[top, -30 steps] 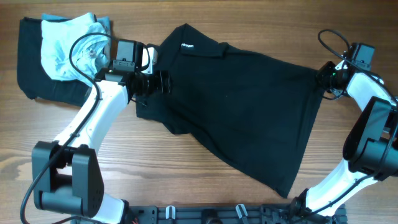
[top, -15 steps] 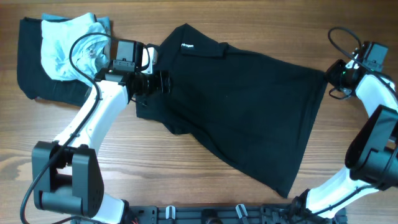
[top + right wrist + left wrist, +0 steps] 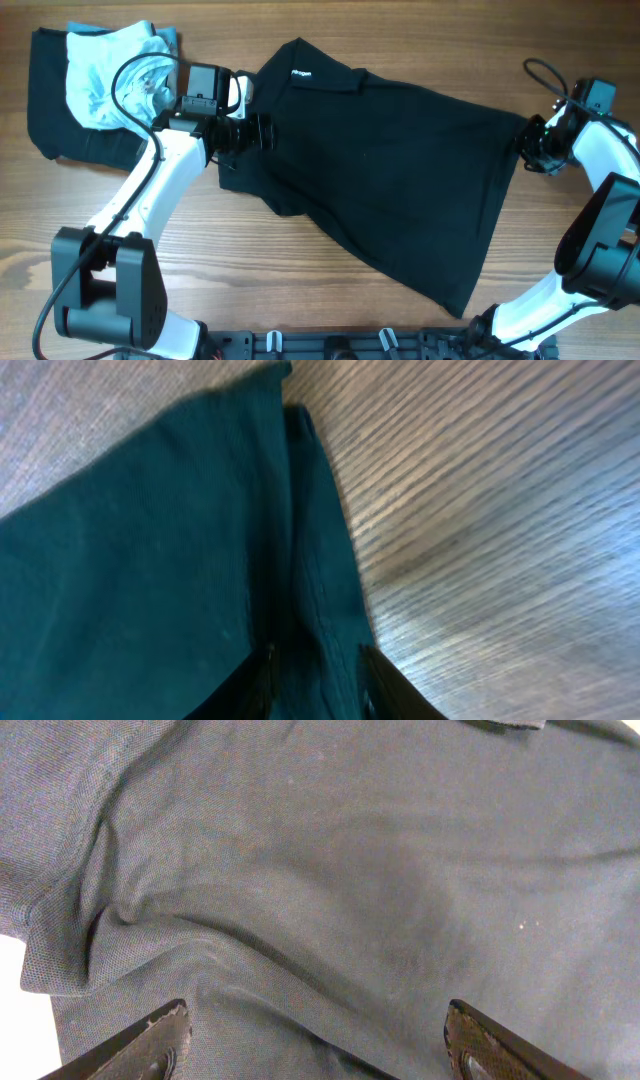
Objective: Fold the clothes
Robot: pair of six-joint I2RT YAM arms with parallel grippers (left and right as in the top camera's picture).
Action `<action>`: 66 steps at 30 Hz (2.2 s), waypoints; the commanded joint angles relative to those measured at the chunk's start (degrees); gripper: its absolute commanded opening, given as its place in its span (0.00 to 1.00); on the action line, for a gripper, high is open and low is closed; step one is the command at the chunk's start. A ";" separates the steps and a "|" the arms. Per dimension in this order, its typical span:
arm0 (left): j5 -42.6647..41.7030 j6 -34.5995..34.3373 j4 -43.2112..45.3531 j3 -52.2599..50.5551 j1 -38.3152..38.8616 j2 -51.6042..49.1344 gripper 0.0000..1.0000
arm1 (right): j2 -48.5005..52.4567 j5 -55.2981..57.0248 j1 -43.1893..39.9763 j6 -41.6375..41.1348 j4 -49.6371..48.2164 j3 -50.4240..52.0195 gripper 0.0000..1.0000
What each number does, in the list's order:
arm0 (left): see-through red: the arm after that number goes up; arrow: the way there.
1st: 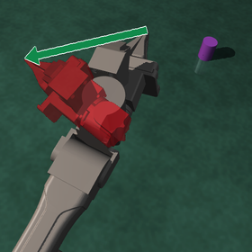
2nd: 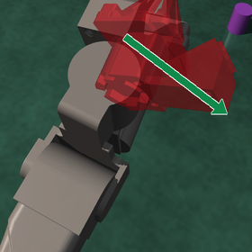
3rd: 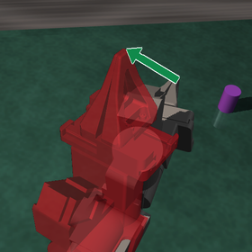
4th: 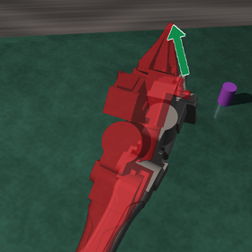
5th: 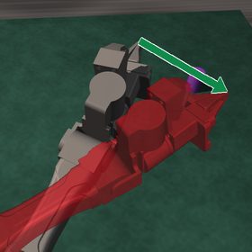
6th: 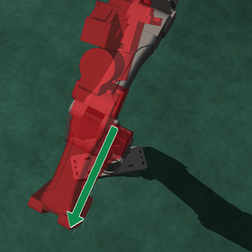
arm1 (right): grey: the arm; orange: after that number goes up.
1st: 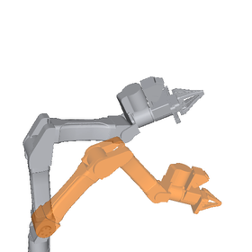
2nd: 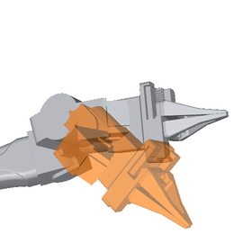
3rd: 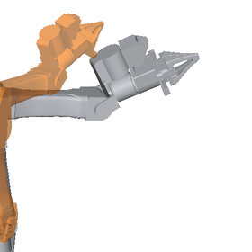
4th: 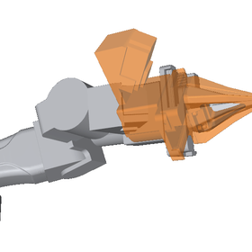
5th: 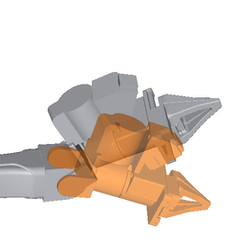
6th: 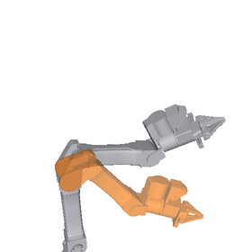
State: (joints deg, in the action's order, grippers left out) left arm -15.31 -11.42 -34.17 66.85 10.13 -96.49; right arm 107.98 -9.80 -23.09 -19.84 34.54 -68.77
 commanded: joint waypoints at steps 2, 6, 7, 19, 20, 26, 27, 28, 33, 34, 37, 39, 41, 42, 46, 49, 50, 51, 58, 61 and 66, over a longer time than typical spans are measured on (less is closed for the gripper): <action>0.35 0.72 0.04 -0.31 0.15 0.02 0.81 | -1.31 -9.03 0.04 4.87 -5.66 4.42 0.30; 0.35 0.72 0.02 -0.31 0.15 0.02 0.81 | -1.22 -9.62 0.04 4.66 -7.08 5.84 0.30; 0.33 0.72 0.02 -0.31 0.15 0.02 0.81 | -1.14 -9.53 0.04 4.68 -7.08 5.95 0.30; 0.33 0.70 -0.02 -0.31 0.15 0.02 0.80 | -0.39 -7.17 0.00 4.44 -7.13 6.23 0.44; 0.33 0.70 -0.11 -0.31 0.15 0.02 0.80 | -0.39 -5.99 0.00 3.50 -6.69 6.23 0.44; 0.33 0.70 -0.39 -0.31 0.15 0.02 0.80 | -0.17 -5.29 0.00 2.91 -6.67 6.27 0.34; 0.33 0.70 -0.39 -0.31 0.15 0.02 0.80 | -0.02 -5.46 0.04 2.89 -6.88 6.27 0.34; 0.33 0.70 -0.39 -0.31 0.15 0.02 0.80 | 0.15 -5.49 0.04 2.86 -7.10 6.27 0.33; 0.33 0.70 -0.39 -0.31 0.15 0.02 0.80 | 0.94 -6.34 0.04 2.75 -7.48 6.27 0.06; 0.33 0.70 -0.39 -0.31 0.15 0.02 0.80 | 0.87 -6.34 0.04 2.75 -7.58 6.25 0.04; 0.33 0.70 -0.39 -0.31 0.15 0.02 0.80 | 0.59 -6.38 0.02 2.93 -8.13 6.10 0.04; 0.28 0.70 -0.39 -0.31 0.15 0.02 0.80 | 0.07 -6.58 0.02 3.17 -7.91 6.10 0.04; 0.11 0.70 -0.31 -0.31 0.20 0.02 0.81 | -1.16 -6.56 0.02 3.21 -7.37 6.10 0.04; 0.11 0.70 -0.31 -0.31 0.24 0.02 0.81 | -1.86 -6.54 0.02 3.19 -7.13 6.10 0.04; 0.11 0.70 -0.37 -0.31 0.37 0.02 0.81 | -4.48 -6.01 -0.02 3.39 -6.10 6.10 0.04; 0.11 0.70 -0.35 -0.31 0.44 0.02 0.81 | -6.38 -3.08 -0.02 3.34 -4.37 6.10 0.04; 0.11 0.70 -0.35 -0.31 0.44 0.02 0.81 | -7.06 -1.51 -0.02 3.34 -3.67 6.10 0.04; 0.11 0.70 -0.35 -0.31 0.44 0.02 0.81 | -7.48 -0.46 -0.02 3.32 -3.32 6.10 0.04; 0.11 0.70 -0.37 -0.31 0.59 0.02 0.81 | -8.24 2.84 -0.02 3.15 -2.38 6.10 0.67; 0.11 0.70 -0.37 -0.31 0.74 0.02 0.82 | -8.09 2.82 -0.02 3.10 -2.69 6.12 0.67; 0.13 0.70 -0.20 -0.31 0.74 0.02 0.83 | -7.80 2.05 -0.02 0.98 -5.75 6.16 0.29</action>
State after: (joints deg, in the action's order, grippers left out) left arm -15.33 -11.42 -34.54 66.85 10.57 -96.49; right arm 100.92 -8.49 -23.09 -17.02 30.17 -63.11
